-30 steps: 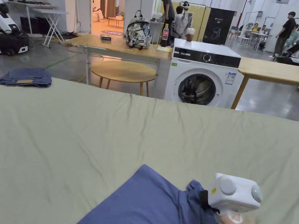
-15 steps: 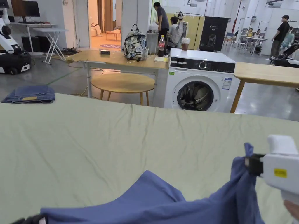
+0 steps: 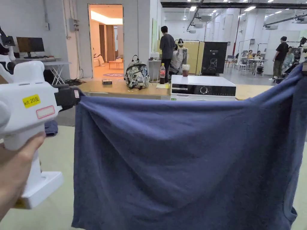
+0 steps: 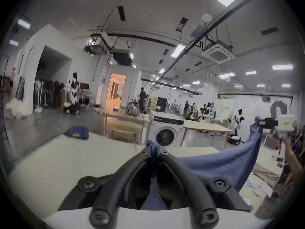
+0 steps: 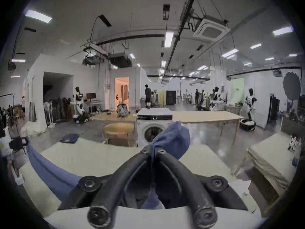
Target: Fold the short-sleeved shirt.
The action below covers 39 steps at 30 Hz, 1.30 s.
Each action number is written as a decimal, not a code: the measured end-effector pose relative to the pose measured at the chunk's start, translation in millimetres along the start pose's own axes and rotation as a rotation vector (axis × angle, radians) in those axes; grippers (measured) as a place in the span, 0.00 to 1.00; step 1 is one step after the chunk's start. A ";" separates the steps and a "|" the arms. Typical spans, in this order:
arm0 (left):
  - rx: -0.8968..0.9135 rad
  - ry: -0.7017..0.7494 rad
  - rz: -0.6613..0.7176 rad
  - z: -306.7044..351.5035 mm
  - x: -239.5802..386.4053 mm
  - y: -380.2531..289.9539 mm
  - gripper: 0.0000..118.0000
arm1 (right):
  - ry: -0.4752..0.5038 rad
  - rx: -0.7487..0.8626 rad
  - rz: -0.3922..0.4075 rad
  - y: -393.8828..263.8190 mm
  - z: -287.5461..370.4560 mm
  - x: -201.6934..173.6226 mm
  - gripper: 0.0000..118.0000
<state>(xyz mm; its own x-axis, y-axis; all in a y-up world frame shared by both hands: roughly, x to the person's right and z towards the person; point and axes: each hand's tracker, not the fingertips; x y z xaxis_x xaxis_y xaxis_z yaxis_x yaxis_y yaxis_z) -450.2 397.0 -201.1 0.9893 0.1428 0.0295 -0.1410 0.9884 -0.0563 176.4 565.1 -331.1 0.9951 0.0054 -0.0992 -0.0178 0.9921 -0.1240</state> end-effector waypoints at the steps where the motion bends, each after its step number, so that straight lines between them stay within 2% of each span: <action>1: -0.003 0.019 -0.007 -12.9 -6.4 15.4 0.00 | -0.011 0.001 0.007 11.1 -8.1 -5.0 0.01; 4: -0.005 0.002 0.074 -44.1 -9.8 40.4 0.00 | -0.072 0.028 0.046 40.7 -33.3 -23.4 0.01; 5: -0.010 0.030 0.074 -52.0 -10.4 50.7 0.00 | -0.059 0.025 0.049 52.2 -44.4 -29.1 0.01; 7: 0.006 0.050 0.048 -65.4 -12.5 65.6 0.00 | -0.072 0.037 0.052 71.5 -63.0 -40.3 0.01; 8: -0.013 0.088 -0.009 -67.1 -15.0 80.2 0.00 | -0.071 0.045 0.054 79.4 -72.2 -43.8 0.01; 10: -0.001 0.081 -0.017 -78.5 -19.5 91.7 0.00 | -0.077 0.069 0.054 96.3 -86.4 -54.8 0.01; 14: -0.013 0.113 -0.058 -90.6 -24.7 110.2 0.00 | -0.053 0.102 0.026 125.7 -124.9 -56.4 0.01; 15: -0.002 0.118 -0.058 -93.9 -26.1 111.1 0.00 | -0.072 0.097 0.049 132.5 -131.5 -59.7 0.01; 17: -0.001 0.122 -0.048 -102.8 -29.5 114.3 0.00 | -0.070 0.112 0.044 143.8 -147.9 -56.8 0.01; 23: 0.015 0.137 -0.059 -124.5 -35.6 116.3 0.00 | -0.049 0.136 0.022 166.0 -154.3 -64.2 0.01; 30: -0.038 0.118 0.005 -132.6 -46.7 67.9 0.00 | -0.025 0.105 0.021 134.1 -155.5 -64.5 0.01; 35: -0.070 0.087 0.065 -114.1 -39.0 24.9 0.00 | 0.044 0.069 -0.022 95.7 -135.2 -62.5 0.01; 38: -0.095 0.078 0.079 -89.9 -32.1 -0.7 0.00 | 0.064 0.048 0.018 63.9 -112.1 -62.3 0.01; 39: -0.103 0.075 0.073 -79.7 -31.3 -10.6 0.00 | 0.102 0.026 0.037 52.5 -103.3 -60.2 0.01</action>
<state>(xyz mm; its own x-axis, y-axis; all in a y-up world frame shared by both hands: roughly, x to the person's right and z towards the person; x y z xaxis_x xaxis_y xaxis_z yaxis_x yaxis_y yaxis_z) -476.7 377.9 -280.9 0.9771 0.2061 -0.0526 -0.2120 0.9645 -0.1577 105.5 604.0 -433.7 0.9786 0.0306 -0.2033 -0.0503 0.9944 -0.0924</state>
